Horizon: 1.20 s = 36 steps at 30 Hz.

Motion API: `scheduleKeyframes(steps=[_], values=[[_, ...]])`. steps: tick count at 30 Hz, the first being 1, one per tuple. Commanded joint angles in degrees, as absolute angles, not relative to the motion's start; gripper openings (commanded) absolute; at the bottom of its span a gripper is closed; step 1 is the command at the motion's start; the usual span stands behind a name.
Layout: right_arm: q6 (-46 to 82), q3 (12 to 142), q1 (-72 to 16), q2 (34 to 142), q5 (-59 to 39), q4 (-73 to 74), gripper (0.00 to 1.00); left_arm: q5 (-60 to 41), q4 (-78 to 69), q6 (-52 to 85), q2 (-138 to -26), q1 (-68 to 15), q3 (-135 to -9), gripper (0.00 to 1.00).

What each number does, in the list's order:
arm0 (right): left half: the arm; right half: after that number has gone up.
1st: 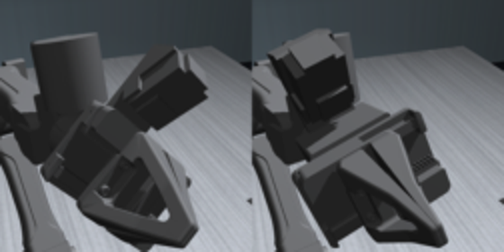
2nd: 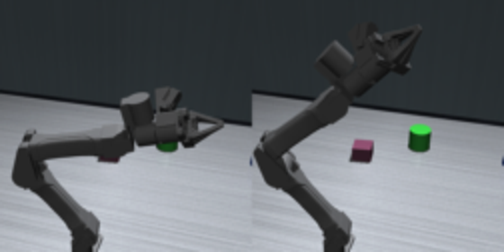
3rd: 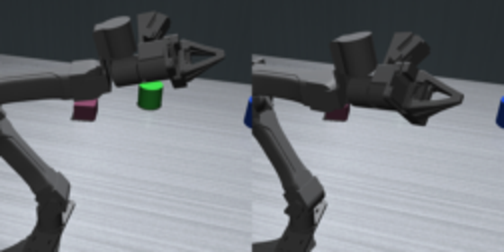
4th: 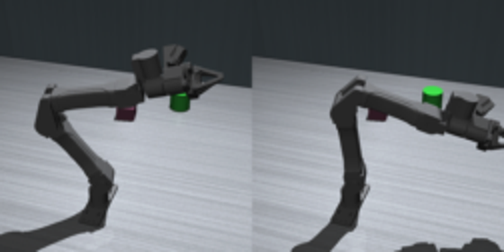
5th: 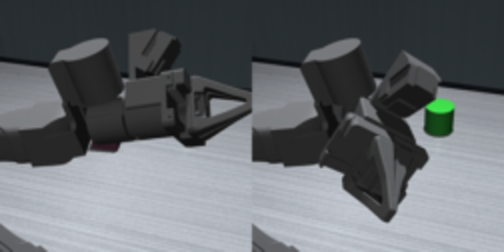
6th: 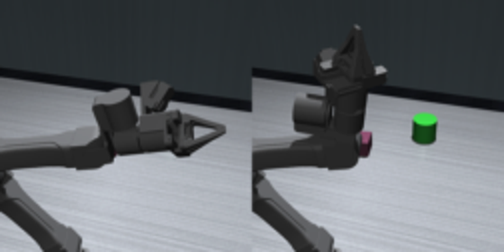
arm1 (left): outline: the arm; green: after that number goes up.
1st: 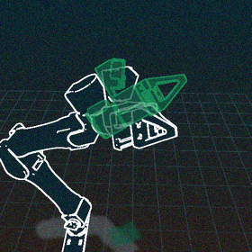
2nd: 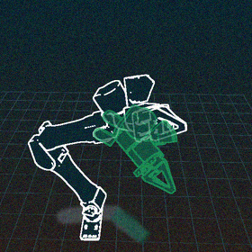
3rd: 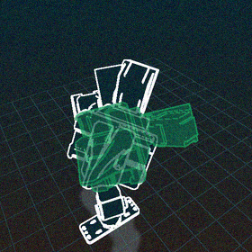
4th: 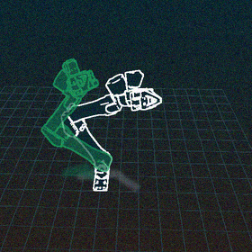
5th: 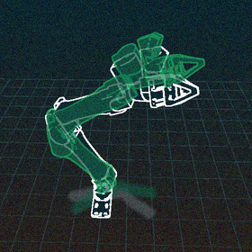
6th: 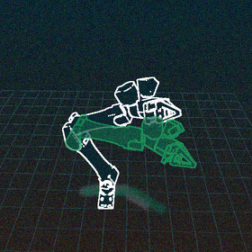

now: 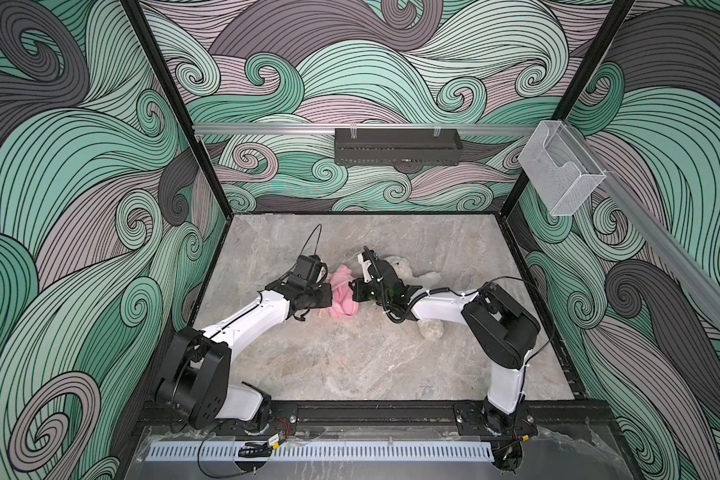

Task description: Dress the teddy bear

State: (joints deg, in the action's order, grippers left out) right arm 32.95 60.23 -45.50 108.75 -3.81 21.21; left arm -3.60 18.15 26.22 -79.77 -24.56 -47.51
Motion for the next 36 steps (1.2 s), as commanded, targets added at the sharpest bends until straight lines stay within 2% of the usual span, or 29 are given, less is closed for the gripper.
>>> scheduleKeyframes(steps=[1,5,11,18,23,30,33,34,35,36], values=[[39.55,59.67,-46.14,106.70,-2.05,23.31,0.00,-2.87,13.56,30.31,-79.07,-25.23,-46.04,0.29],[41.42,60.04,-46.14,107.05,-2.10,23.03,0.00,-4.75,11.08,30.96,-80.00,-26.08,-45.95,0.37],[43.77,60.13,-46.23,107.92,-3.40,24.34,0.00,-5.85,9.53,30.78,-84.34,-26.71,-48.00,0.40],[44.91,59.68,-46.22,108.43,-3.27,24.36,0.00,-5.29,7.58,31.45,-87.47,-26.96,-49.18,0.32],[44.66,59.07,-46.23,108.73,-2.63,24.26,0.00,-4.28,7.20,31.73,-87.21,-26.98,-49.83,0.32],[43.95,58.32,-46.18,109.24,-0.80,23.40,0.00,-1.74,8.02,30.99,-86.00,-26.90,-50.44,0.07],[43.40,57.79,-46.09,109.51,0.13,22.58,0.00,-0.52,9.91,29.48,-85.36,-26.63,-51.59,0.00],[42.74,57.76,-45.93,109.55,0.03,21.97,0.02,-0.03,11.39,28.60,-85.51,-26.35,-52.42,0.00],[41.70,57.72,-45.69,109.36,-0.56,21.36,0.08,0.24,12.82,27.67,-85.85,-26.04,-53.27,0.00],[39.50,57.60,-45.24,108.68,-2.30,20.83,0.19,0.35,15.12,26.67,-86.72,-25.43,-54.64,0.00]])
